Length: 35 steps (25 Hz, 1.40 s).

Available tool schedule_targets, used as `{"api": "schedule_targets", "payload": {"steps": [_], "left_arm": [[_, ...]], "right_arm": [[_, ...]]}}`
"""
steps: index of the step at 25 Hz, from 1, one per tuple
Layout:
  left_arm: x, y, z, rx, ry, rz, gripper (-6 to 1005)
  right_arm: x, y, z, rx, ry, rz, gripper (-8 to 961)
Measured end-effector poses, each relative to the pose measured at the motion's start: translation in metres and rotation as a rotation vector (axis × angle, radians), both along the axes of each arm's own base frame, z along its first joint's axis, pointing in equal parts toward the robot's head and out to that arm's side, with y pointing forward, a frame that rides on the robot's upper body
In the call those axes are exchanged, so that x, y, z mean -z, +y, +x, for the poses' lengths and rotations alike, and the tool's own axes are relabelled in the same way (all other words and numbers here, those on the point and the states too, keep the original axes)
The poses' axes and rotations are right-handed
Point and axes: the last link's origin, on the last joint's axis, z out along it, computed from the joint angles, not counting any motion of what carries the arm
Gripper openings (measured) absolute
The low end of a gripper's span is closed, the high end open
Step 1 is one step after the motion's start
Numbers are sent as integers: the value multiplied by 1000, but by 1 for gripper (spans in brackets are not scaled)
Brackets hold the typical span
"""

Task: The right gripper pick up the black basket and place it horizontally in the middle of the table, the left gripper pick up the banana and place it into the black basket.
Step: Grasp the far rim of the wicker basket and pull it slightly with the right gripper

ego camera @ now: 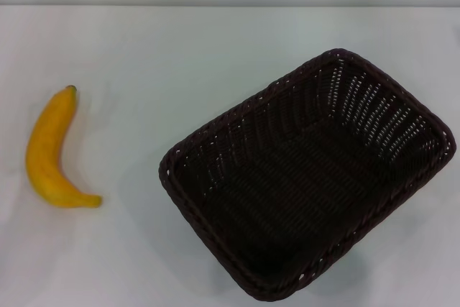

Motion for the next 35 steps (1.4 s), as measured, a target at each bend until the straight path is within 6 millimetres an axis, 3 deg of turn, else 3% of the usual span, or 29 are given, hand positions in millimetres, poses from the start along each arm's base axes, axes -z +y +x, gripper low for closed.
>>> {"api": "schedule_targets", "payload": {"steps": [4,8,13,17,27,35], "left_arm": [[2,1,-5,-14,84,-102,864],[8,5,-8,-34,118,-181,864],[14,14,-10,-55,154,-262,863],[16,16,-11,-71,156,-276,862],[19,15,-20,-127,164,-298,861],[19,19,-19,-128,166,-301,860]], "right_arm": [[-3,7,-39,87,-79,-182,692],[12,16,-71,196,-163,-391,691],[33,15,-83,353,-247,-572,691],[49,9,-97,378,-292,-695,691],[103,29,-122,414,-348,-891,692],[127,36,-136,432,-448,-949,691]]}}
